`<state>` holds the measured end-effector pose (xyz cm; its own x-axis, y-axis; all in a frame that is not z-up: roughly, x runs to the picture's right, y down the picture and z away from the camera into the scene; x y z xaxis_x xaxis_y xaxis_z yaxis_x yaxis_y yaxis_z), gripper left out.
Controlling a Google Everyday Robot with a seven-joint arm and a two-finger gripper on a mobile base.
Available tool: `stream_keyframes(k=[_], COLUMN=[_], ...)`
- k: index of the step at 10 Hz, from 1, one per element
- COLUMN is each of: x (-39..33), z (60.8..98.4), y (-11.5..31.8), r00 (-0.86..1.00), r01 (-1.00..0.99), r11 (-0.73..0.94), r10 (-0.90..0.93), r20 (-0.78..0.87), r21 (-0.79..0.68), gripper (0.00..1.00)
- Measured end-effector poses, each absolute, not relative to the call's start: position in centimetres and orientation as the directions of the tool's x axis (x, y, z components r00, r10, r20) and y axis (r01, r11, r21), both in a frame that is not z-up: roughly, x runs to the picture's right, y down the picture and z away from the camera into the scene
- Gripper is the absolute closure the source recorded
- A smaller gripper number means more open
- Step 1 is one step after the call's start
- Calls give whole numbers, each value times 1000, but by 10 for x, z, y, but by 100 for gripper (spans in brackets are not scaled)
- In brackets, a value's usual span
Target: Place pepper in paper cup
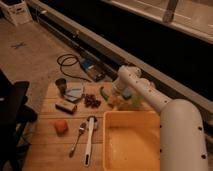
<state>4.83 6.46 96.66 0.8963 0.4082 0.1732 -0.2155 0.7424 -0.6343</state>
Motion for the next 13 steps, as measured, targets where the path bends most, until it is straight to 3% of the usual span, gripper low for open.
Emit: stream_keyframes(k=[2, 9, 13], x=[49, 48, 49], z=[967, 958, 890], y=[64, 59, 9], r00=[897, 903, 900], r01=[-216, -202, -185], r11=[743, 774, 857], r10=[407, 385, 344], r20=[172, 193, 269], r21=[-633, -601, -481], gripper=[99, 100, 100])
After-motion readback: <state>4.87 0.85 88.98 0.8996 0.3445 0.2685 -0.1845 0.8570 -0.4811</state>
